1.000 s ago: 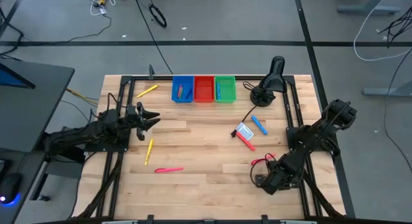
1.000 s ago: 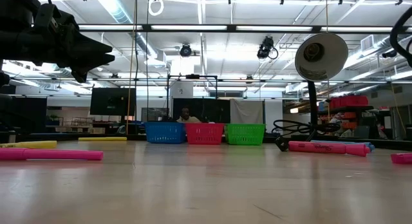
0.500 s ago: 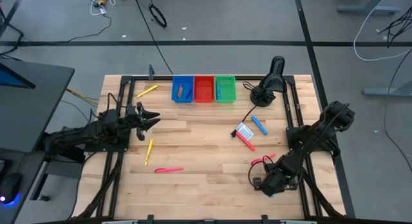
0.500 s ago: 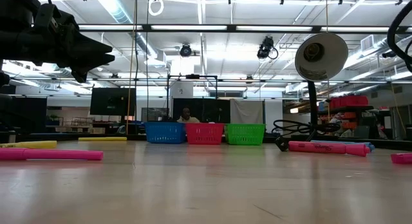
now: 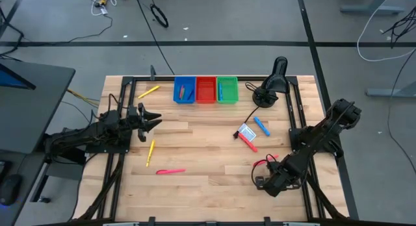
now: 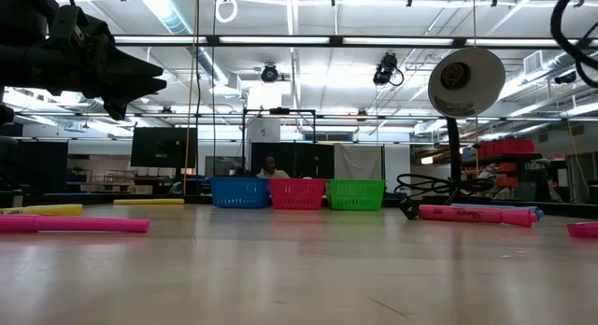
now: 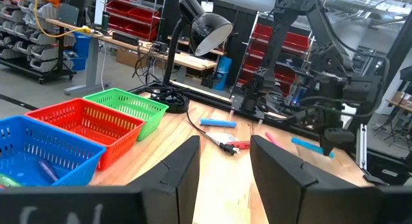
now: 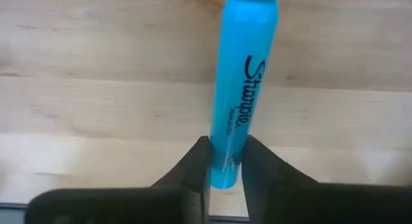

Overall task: Pick & Place Markers
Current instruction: Put the bottom blue highlighter into the green bin

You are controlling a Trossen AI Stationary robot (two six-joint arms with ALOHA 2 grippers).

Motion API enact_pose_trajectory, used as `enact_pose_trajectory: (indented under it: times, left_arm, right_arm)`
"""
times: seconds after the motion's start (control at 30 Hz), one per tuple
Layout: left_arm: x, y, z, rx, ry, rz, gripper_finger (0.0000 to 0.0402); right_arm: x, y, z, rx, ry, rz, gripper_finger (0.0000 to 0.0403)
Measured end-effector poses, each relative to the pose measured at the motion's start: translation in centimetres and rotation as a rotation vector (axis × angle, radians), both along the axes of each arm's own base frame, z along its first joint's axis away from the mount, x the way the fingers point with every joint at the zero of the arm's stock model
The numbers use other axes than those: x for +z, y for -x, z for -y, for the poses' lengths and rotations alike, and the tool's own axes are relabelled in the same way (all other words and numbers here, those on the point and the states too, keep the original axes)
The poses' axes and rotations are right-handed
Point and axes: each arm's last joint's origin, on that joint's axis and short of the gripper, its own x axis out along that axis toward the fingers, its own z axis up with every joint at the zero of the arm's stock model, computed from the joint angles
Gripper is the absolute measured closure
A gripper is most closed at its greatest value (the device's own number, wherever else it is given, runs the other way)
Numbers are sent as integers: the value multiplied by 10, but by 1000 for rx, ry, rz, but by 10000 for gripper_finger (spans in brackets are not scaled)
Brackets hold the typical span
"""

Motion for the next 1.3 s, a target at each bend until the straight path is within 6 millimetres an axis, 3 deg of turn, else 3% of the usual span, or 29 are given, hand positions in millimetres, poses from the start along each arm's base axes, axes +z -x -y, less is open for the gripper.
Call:
enact_pose_trajectory:
  times: [0.23, 0.9, 1.3]
  left_arm:
    - [0, 0, 0, 0, 0, 0, 259]
    - [0, 0, 0, 0, 0, 0, 259]
    - [0, 0, 0, 0, 0, 0, 259]
  right_arm:
    - [41, 1, 5, 46, 19, 63, 348]
    - [199, -14, 36, 346, 92, 302, 350]
    - [236, -28, 44, 411, 83, 424, 360]
